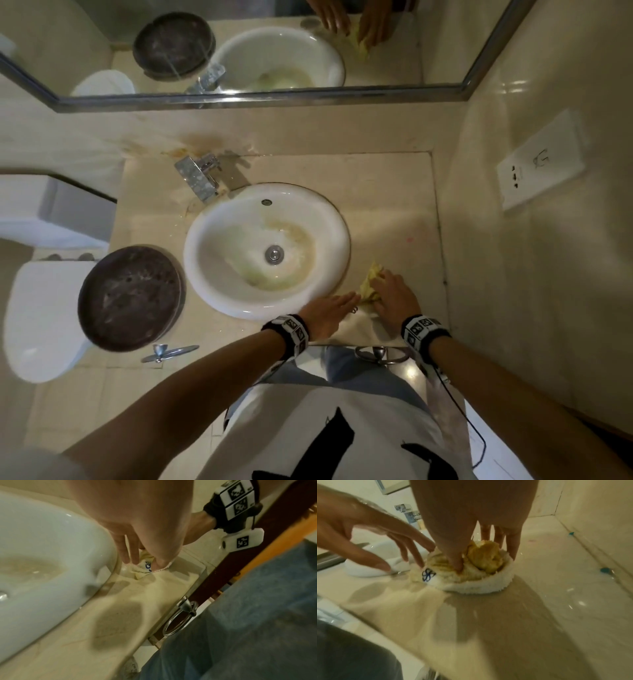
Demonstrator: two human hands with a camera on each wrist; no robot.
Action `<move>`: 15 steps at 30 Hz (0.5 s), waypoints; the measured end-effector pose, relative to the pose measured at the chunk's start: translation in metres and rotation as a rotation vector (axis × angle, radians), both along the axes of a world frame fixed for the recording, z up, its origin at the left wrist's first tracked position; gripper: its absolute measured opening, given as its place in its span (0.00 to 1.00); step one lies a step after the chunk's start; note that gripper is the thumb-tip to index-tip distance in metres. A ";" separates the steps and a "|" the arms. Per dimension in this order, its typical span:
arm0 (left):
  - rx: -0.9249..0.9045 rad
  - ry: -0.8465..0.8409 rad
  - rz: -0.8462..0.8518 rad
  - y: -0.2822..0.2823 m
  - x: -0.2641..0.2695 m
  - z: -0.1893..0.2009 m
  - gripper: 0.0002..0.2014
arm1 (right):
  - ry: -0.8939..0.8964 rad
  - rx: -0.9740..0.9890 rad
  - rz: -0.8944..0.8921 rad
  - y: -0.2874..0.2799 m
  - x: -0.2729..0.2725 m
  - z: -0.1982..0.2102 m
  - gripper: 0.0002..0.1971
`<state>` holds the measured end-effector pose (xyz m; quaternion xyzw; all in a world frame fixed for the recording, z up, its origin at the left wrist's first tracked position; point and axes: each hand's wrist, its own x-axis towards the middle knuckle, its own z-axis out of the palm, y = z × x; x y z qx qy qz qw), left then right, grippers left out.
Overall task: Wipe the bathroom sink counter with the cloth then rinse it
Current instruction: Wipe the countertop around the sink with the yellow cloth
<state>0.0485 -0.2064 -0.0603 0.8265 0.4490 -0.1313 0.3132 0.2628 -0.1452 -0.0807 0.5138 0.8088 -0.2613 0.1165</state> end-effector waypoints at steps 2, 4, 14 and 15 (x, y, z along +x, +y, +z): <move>-0.052 -0.062 0.151 -0.001 0.003 0.006 0.40 | 0.059 -0.015 -0.023 0.009 -0.010 0.009 0.17; -0.059 -0.143 0.314 -0.002 0.005 0.016 0.38 | 0.144 0.003 -0.081 0.016 -0.021 0.019 0.17; 0.235 -0.209 0.567 -0.027 -0.087 0.040 0.15 | 0.425 -0.042 -0.081 -0.022 -0.125 0.043 0.17; 0.247 -0.169 0.532 -0.034 -0.106 0.039 0.14 | 0.430 -0.054 -0.051 -0.032 -0.141 0.040 0.16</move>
